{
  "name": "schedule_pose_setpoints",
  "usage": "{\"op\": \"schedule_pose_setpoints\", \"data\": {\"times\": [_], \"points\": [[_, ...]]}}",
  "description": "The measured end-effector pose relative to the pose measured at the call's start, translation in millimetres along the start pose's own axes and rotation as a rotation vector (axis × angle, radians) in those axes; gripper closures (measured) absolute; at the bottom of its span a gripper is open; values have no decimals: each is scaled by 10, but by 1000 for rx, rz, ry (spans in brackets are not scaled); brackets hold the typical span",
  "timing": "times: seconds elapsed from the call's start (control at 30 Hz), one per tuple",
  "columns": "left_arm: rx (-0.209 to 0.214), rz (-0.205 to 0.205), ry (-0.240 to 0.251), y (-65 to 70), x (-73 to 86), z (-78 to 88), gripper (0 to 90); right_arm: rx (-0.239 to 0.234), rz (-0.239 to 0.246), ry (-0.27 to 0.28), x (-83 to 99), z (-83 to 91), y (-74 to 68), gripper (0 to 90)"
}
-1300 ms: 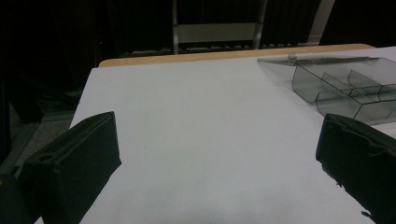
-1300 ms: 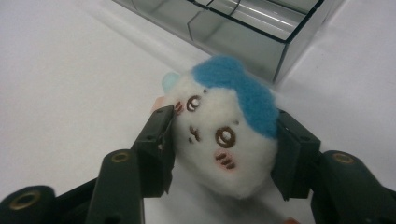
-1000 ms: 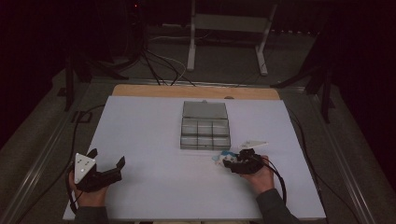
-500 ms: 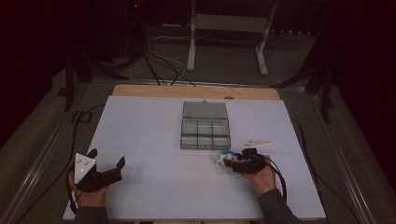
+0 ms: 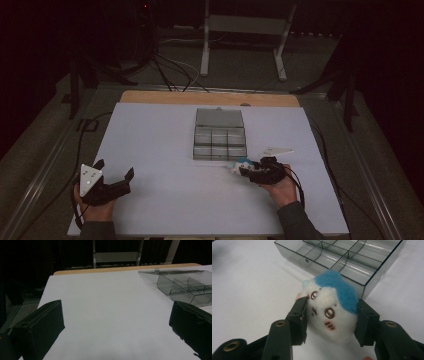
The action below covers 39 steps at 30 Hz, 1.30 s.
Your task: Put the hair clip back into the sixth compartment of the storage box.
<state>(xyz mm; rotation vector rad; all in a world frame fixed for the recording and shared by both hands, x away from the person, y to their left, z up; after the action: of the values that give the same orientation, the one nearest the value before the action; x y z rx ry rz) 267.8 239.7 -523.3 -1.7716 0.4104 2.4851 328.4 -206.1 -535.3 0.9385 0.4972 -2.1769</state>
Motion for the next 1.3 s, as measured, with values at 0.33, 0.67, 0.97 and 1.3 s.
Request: {"op": "schedule_pose_setpoints", "data": {"times": [0.33, 0.67, 0.97, 1.3], "points": [[1, 3, 2, -3, -3, 7, 8, -5, 9, 28, -151, 44, 15, 510], [0, 2, 2, -7, -3, 11, 8, -22, 3, 54, -276, 58, 32, 509], [0, 3, 2, -8, -2, 10, 8, -22, 9, 67, -396, 58, 62, 509], [-1, 6, 4, -10, -1, 11, 8, -19, 10, 71, -506, 20, 117, 509]]}}
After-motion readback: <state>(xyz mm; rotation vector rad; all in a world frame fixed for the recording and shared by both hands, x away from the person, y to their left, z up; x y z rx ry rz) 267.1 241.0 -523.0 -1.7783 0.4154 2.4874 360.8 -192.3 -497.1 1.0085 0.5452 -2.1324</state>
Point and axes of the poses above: each handheld gripper's, and its own axes: z roughly backward along the jaws, x roughly out of its underside, y roughly to its right, the point moved 5 cm from there along -z, roughly forward along the jaws, and after that the axes turned 9 degrees about z, right-handed, at the moved point
